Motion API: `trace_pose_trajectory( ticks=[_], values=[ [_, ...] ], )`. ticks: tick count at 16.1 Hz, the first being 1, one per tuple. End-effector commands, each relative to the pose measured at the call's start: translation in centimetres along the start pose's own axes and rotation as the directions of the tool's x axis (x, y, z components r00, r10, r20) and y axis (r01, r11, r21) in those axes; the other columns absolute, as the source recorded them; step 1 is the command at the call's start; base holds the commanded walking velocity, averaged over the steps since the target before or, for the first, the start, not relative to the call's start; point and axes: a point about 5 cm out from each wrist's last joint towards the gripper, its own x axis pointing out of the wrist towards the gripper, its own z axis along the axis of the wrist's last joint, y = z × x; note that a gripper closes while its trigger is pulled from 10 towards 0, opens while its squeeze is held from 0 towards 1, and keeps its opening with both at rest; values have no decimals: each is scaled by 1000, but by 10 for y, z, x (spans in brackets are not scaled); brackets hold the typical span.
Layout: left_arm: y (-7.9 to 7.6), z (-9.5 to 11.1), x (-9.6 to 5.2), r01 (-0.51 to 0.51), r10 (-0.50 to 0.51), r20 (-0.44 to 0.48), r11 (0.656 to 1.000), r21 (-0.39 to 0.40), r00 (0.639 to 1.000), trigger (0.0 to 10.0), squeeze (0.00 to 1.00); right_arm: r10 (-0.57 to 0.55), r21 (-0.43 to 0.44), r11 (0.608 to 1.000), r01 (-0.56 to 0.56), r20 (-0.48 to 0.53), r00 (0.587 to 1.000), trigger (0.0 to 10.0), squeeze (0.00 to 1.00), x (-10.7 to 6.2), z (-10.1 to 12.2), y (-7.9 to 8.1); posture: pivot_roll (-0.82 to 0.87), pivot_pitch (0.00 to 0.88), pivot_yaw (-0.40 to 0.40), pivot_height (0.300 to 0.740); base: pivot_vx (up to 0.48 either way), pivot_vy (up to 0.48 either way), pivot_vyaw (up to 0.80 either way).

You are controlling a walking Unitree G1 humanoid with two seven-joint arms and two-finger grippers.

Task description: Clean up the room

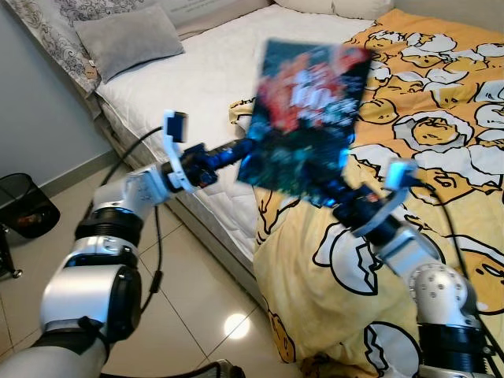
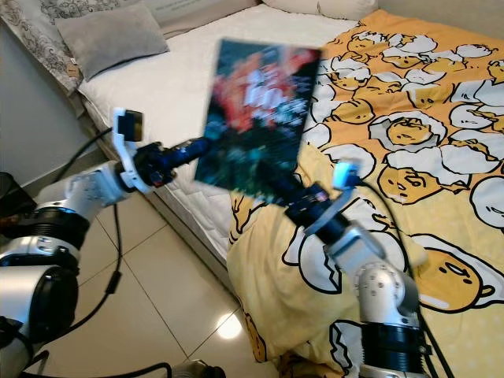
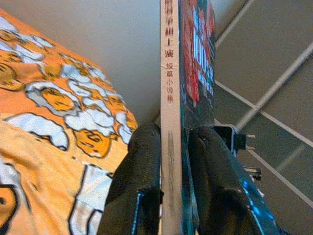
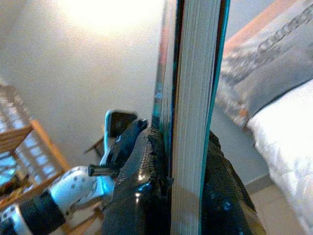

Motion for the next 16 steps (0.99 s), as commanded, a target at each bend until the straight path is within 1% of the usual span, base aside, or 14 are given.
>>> trace_pose_trajectory(
  ticks=[1, 3, 4, 5, 6, 7, 8, 9, 10, 11, 12, 13, 14, 16],
  values=[
    [1, 12, -8, -46, 45, 70, 999, 8, 997, 10000, 1000, 12, -12, 1000, -12, 40, 999, 0, 0, -1, 5, 3, -118, 0, 182, 740, 0, 0, 0],
    [6, 15, -17, -121, 118, 113, 992, 22, 987, 10000, 1000, -25, -16, 1000, 26, 66, 998, 0, 0, -4, 6, 1, -123, 0, 184, 740, 0, 0, 0],
    [10, 14, -25, -209, 200, 113, 975, 77, 973, 10000, 1000, -76, -25, 997, 79, 88, 993, 0, 0, -8, 7, -3, -125, 0, 186, 740, 0, 0, 0],
    [14, 11, -34, -319, 310, 79, 929, 189, 947, 10000, 1000, -162, -45, 985, 168, 119, 980, 0, 0, -13, 8, -10, -126, 0, 188, 740, 0, 0, 0],
    [15, 10, -37, -354, 349, 64, 906, 232, 935, 10000, 1000, -193, -50, 978, 201, 130, 973, 0, 0, -15, 9, -12, -126, 0, 188, 740, 0, 0, 0],
    [17, 4, -45, -440, 462, 10, 839, 320, 887, 10000, 1000, -303, -97, 942, 321, 164, 939, 0, 0, -22, 12, -22, -126, 0, 188, 740, 0, 0, 0],
    [16, -1, -57, -516, 562, 21, 741, 429, 827, 10000, 1000, -432, -114, 880, 462, 214, 876, 0, 0, -30, 15, -33, -122, 0, 184, 740, 0, 0, 0],
    [14, -3, -62, -529, 584, 29, 711, 464, 811, 10000, 902, -472, -110, 857, 504, 229, 851, 0, 0, -34, 16, -36, -115, 0, 176, 740, 0, 0, 0],
    [16, -8, -82, -653, 738, 92, 523, 548, 668, 10000, 482, -607, -184, 744, 642, 214, 765, 0, 0, -44, 12, -47, -109, 0, 167, 740, 0, 0, 0],
    [16, -11, -94, -711, 811, 155, 382, 591, 565, 10000, 294, -687, -270, 651, 709, 186, 702, 0, 0, -50, 6, -54, -105, 0, 160, 740, 0, 0, 0],
    [10, -17, -96, -728, 831, 192, 317, 608, 522, 10000, 0, -759, -335, 563, 755, 151, 633, 3373, 0, -55, -1, -60, -81, 0, 135, 740, 0, 0, 0],
    [0, -29, -93, -699, 828, 231, 243, 672, 510, 10000, 0, -808, -359, 492, 793, 148, 570, 10000, 0, -61, -10, -63, -70, 0, 120, 740, 0, 0, 0],
    [-2, -35, -92, -705, 823, 254, 228, 671, 508, 10000, 0, -816, -353, 488, 798, 139, 561, 10000, 0, -61, -14, -64, -66, 0, 118, 740, 0, 0, 0],
    [-5, -53, -94, -774, 840, 277, 234, 589, 466, 10000, 0, -828, -403, 481, 779, 82, 554, 10000, 0, -54, -25, -66, -44, 0, 97, 740, 0, 0, 0]
  ],
)
